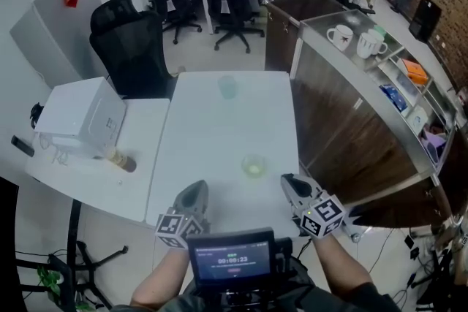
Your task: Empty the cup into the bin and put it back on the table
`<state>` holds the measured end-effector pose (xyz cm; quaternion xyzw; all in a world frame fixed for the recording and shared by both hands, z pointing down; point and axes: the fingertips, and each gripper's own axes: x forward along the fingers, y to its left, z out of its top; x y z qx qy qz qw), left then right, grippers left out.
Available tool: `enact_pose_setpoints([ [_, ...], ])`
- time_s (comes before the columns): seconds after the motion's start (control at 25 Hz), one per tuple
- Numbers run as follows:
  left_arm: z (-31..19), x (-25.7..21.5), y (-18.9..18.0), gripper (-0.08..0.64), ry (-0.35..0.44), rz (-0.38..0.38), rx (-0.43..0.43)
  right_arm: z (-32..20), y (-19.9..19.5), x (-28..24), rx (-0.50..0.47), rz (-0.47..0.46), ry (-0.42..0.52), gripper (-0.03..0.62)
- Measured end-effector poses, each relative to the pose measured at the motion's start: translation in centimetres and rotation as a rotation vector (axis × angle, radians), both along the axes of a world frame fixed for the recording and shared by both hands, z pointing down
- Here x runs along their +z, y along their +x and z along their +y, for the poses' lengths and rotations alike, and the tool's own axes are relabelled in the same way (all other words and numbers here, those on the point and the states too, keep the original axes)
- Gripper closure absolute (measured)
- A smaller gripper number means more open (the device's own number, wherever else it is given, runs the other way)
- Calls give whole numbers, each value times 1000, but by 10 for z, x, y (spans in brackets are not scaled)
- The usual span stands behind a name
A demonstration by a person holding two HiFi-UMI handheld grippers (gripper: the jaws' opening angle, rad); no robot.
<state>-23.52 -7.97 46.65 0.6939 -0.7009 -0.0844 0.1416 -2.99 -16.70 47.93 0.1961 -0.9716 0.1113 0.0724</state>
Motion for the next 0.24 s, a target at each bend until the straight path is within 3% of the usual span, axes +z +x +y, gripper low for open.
enact_pose_setpoints([
  [0.24,3,-2,2,569,-5,0,6,4,1,0,9,-1,-13,592],
])
